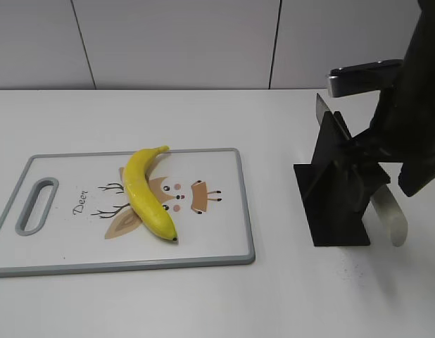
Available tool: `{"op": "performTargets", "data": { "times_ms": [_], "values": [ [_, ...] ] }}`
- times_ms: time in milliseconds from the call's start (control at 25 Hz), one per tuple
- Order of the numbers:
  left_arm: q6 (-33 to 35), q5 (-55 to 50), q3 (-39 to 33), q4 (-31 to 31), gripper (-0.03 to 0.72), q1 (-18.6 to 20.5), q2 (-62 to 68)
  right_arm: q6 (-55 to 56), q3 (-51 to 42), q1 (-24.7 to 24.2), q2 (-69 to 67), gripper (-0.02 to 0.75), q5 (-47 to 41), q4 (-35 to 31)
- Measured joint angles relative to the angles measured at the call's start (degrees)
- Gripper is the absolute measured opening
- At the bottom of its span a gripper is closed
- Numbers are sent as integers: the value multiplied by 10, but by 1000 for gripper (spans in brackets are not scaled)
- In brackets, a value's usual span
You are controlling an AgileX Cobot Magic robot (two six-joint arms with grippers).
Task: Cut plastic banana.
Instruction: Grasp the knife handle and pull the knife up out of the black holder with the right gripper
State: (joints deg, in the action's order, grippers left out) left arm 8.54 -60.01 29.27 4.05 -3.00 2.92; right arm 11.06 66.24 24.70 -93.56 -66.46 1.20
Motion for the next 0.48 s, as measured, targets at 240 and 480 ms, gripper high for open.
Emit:
{"op": "performTargets", "data": {
  "times_ms": [240, 480],
  "values": [
    [0, 0, 0, 0, 571, 0, 0, 7, 0, 0, -34, 573, 13, 5],
    [0, 0, 0, 0, 571, 0, 0, 13, 0, 0, -45, 456, 24, 5]
  ]
}}
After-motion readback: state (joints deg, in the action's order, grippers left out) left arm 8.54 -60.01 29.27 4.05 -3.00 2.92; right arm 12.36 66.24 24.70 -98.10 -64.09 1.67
